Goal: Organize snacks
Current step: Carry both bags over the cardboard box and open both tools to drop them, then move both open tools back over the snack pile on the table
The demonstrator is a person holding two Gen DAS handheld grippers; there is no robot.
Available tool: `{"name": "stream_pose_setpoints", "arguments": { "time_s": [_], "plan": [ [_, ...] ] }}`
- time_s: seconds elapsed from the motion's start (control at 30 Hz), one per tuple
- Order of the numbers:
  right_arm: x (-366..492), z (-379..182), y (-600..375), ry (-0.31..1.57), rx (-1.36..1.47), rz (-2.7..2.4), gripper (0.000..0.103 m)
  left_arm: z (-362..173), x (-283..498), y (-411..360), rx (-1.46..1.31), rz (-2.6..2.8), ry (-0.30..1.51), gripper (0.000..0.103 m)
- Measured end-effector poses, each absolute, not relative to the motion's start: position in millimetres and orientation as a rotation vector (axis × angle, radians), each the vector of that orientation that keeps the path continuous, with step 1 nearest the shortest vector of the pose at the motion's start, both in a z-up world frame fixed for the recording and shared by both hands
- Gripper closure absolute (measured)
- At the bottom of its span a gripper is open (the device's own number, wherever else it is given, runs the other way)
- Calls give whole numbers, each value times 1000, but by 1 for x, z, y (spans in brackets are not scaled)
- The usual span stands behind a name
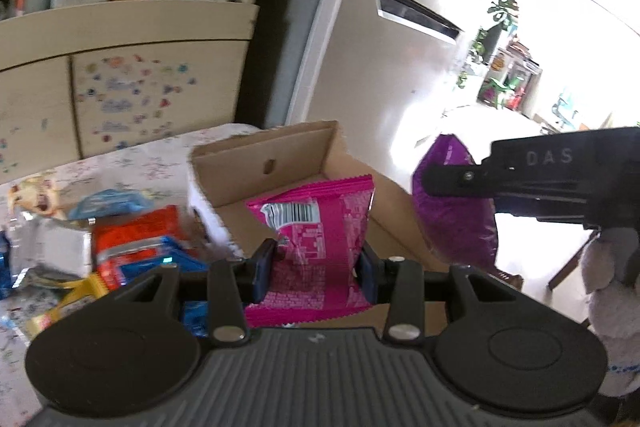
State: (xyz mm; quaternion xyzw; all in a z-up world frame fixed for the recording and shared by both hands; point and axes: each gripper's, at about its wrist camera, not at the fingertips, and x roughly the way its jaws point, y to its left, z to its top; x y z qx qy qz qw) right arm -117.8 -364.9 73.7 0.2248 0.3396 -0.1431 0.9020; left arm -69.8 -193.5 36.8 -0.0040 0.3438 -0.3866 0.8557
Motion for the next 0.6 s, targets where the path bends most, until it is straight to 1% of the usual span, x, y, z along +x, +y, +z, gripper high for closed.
{"name": "stream_pose_setpoints", "arguments": {
  "time_s": [0.1,0.13,0.17,0.2,0.27,0.3,0.47,0.6],
  "plan": [
    [-119,71,-368,708,492,-322,62,32,-73,-205,-4,-838,729,61],
    [-119,71,-369,709,498,-327,61,30,-74,-208,-4,-841,729,56],
    [-118,71,-369,709,500,-326,61,29,-75,-210,-1,-845,732,48],
    [-118,70,-369,709,501,-327,59,28,-77,-211,1,-849,731,45],
    [-118,70,-369,707,510,-330,57,29,-79,-211,1,-848,728,31],
    [-119,69,-370,707,516,-327,57,30,-79,-210,-6,-844,726,28],
    [-116,69,-367,705,522,-304,51,39,-74,-199,-37,-816,724,22],
    [-113,69,-362,699,526,-250,48,50,-62,-179,-63,-742,720,20]
  ]
}}
